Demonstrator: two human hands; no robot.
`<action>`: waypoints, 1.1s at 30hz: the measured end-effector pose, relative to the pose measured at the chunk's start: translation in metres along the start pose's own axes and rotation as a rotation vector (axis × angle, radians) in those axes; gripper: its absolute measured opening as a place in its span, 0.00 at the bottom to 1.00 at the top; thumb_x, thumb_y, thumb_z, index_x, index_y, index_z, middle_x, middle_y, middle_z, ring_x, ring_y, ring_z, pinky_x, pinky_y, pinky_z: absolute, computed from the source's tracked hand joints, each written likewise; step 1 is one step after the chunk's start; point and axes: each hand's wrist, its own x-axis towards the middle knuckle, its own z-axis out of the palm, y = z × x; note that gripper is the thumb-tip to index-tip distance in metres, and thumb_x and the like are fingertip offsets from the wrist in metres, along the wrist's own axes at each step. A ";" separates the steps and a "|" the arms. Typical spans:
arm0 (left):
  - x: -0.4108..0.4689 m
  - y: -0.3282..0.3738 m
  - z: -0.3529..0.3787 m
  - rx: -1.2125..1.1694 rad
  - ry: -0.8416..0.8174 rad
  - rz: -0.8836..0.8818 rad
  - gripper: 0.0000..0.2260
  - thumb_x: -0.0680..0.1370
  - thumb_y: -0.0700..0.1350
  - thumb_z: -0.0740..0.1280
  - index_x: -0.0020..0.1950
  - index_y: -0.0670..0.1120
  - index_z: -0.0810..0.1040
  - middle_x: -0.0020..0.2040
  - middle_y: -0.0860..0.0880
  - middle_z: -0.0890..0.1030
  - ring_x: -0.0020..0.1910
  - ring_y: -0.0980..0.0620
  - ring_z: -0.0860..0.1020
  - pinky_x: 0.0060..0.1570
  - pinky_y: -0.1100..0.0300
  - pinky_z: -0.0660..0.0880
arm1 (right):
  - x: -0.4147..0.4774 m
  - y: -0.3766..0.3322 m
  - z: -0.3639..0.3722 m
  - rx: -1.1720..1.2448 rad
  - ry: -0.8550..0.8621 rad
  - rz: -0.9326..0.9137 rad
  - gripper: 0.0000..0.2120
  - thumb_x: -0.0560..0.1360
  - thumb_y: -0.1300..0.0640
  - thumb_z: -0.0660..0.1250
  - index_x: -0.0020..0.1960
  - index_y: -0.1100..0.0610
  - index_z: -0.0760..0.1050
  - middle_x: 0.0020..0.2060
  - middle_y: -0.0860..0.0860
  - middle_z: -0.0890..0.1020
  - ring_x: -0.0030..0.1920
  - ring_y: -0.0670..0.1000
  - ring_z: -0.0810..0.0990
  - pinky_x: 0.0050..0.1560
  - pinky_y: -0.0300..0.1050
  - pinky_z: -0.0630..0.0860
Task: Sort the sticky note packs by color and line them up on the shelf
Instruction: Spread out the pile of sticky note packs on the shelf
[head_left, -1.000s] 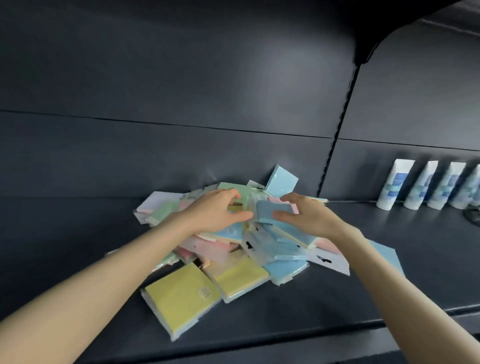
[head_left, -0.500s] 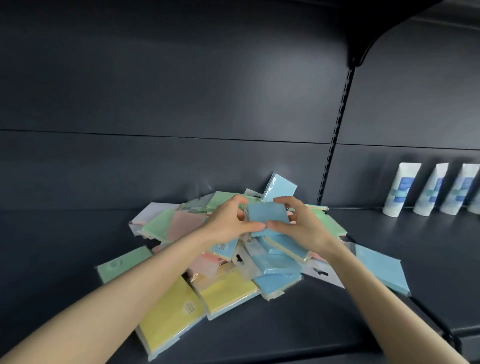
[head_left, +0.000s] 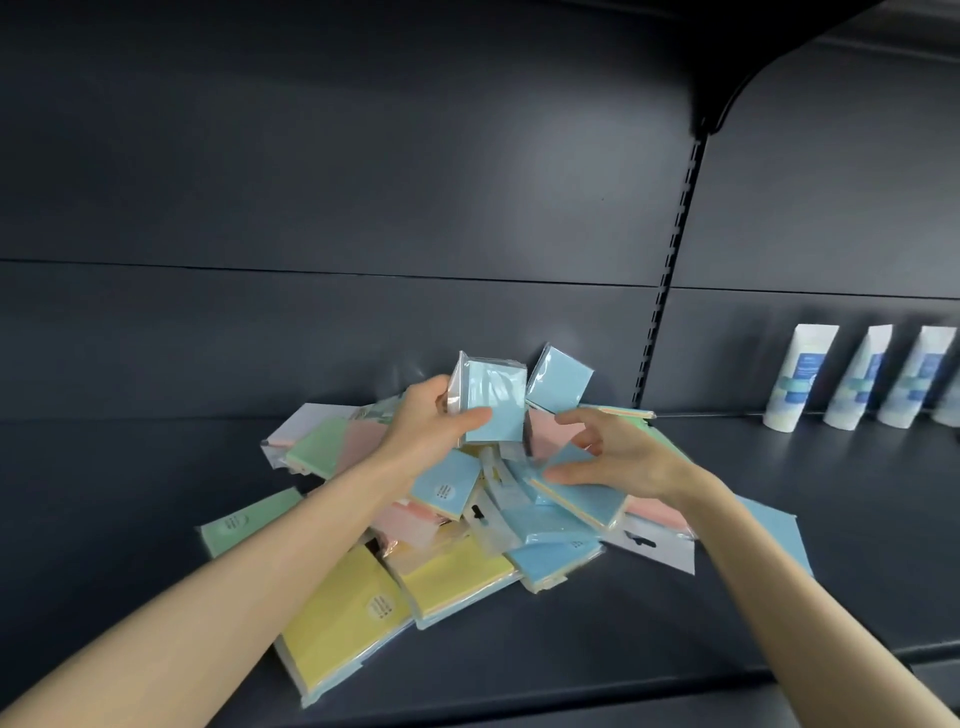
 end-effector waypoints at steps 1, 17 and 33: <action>-0.003 0.002 -0.001 -0.023 0.006 0.006 0.05 0.73 0.39 0.71 0.47 0.47 0.79 0.49 0.39 0.82 0.44 0.48 0.79 0.52 0.50 0.76 | -0.001 0.000 0.000 0.032 0.023 -0.002 0.32 0.66 0.51 0.77 0.67 0.49 0.69 0.56 0.48 0.75 0.59 0.47 0.72 0.55 0.37 0.66; -0.089 0.015 -0.092 -0.063 0.336 0.070 0.05 0.76 0.45 0.69 0.46 0.43 0.78 0.45 0.42 0.81 0.43 0.47 0.80 0.42 0.48 0.79 | -0.010 -0.079 0.044 0.447 0.354 -0.292 0.06 0.70 0.57 0.74 0.46 0.55 0.80 0.39 0.46 0.81 0.37 0.44 0.78 0.34 0.28 0.71; -0.185 -0.028 -0.332 0.135 0.398 0.075 0.08 0.78 0.43 0.65 0.50 0.38 0.77 0.40 0.49 0.78 0.37 0.54 0.75 0.32 0.63 0.73 | -0.013 -0.267 0.231 0.468 0.220 -0.394 0.05 0.72 0.53 0.72 0.44 0.53 0.80 0.40 0.45 0.81 0.41 0.47 0.79 0.40 0.39 0.73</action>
